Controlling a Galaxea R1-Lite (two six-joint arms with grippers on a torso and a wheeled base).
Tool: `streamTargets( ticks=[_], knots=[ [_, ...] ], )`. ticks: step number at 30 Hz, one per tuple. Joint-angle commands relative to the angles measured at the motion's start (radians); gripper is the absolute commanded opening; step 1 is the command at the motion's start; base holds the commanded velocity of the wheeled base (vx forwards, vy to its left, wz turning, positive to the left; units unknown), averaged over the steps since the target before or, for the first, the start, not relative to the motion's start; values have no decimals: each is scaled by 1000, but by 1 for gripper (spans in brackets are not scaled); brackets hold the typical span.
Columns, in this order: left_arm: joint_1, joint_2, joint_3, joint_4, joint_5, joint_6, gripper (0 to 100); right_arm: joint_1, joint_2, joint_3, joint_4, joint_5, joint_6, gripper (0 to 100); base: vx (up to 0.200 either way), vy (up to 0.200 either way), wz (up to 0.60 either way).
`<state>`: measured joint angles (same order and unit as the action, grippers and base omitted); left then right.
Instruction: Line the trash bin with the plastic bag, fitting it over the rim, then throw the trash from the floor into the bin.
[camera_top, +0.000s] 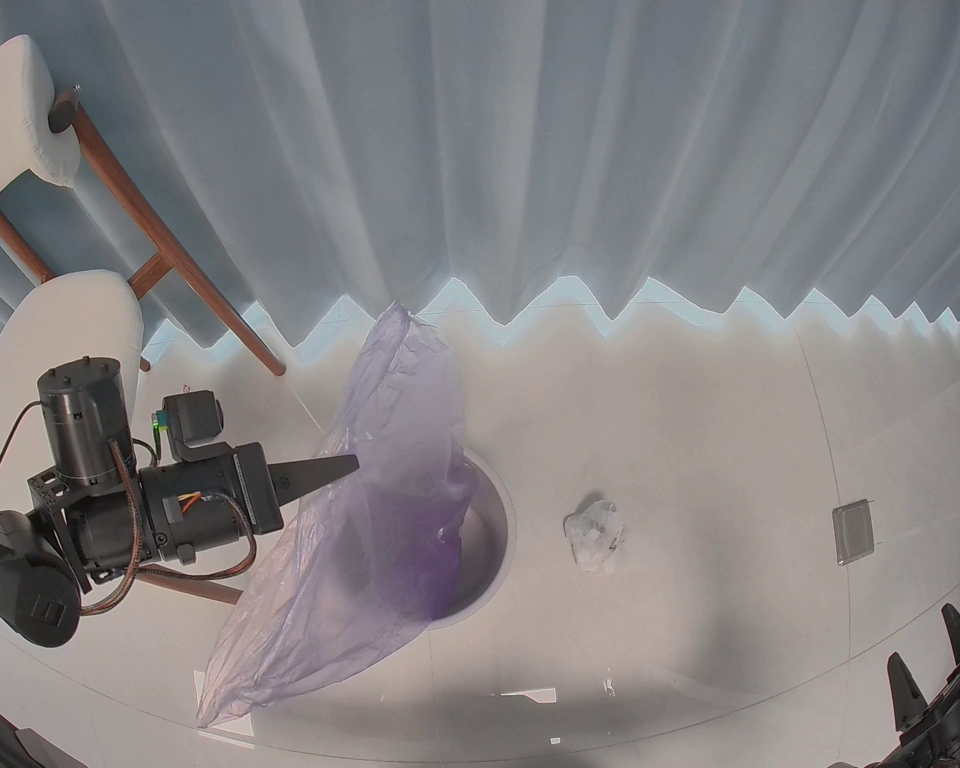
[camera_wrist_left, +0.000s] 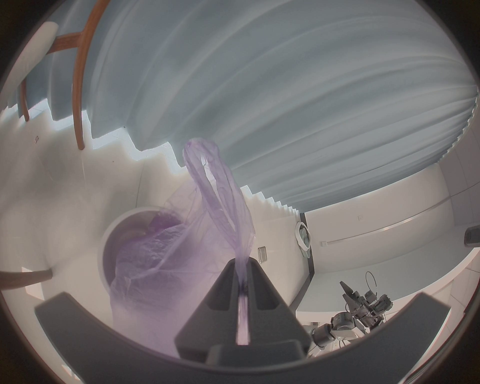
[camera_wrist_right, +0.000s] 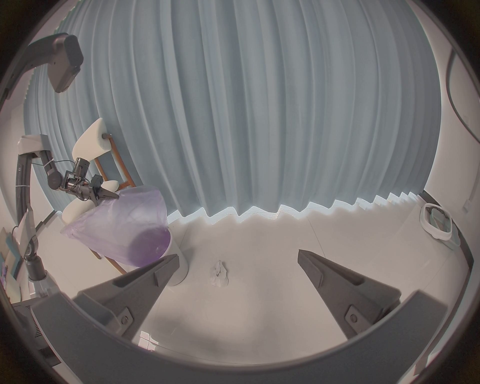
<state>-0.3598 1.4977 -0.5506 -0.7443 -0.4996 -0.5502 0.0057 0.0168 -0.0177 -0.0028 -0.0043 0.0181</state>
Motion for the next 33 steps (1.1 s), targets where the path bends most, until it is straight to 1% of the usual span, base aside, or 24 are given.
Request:
streamTargets(
  ticks=[1,3,7,10,16,17,18,20,22,26,33],
  knots=[
    [-21,7,31,0,3,1,0,0,-17,18,0,0,0,100,0,0,0],
    [-21,10,61,0,4,13,0,0,-17,18,0,0,0,100,0,0,0],
    [-21,35,69,-3,27,62,0,0,-17,18,0,0,0,100,0,0,0],
    [-19,75,46,-30,58,58,0,0,-17,18,0,0,0,100,0,0,0],
    [-11,205,-11,-179,130,65,0,0,-17,18,0,0,0,100,0,0,0],
    [-11,208,-11,-184,131,65,0,0,-17,18,0,0,0,100,0,0,0],
    [-19,240,-15,-237,157,65,0,0,-17,18,0,0,0,100,0,0,0],
    [-39,259,5,-291,187,65,0,0,-17,18,0,0,0,100,0,0,0],
    [-67,260,43,-311,197,64,0,0,-17,18,0,0,0,100,0,0,0],
    [-93,260,104,-326,197,67,0,0,-17,18,0,0,0,100,0,0,0],
    [-88,265,120,-356,204,67,0,0,-17,18,0,0,2,100,0,0,0]
  ],
)
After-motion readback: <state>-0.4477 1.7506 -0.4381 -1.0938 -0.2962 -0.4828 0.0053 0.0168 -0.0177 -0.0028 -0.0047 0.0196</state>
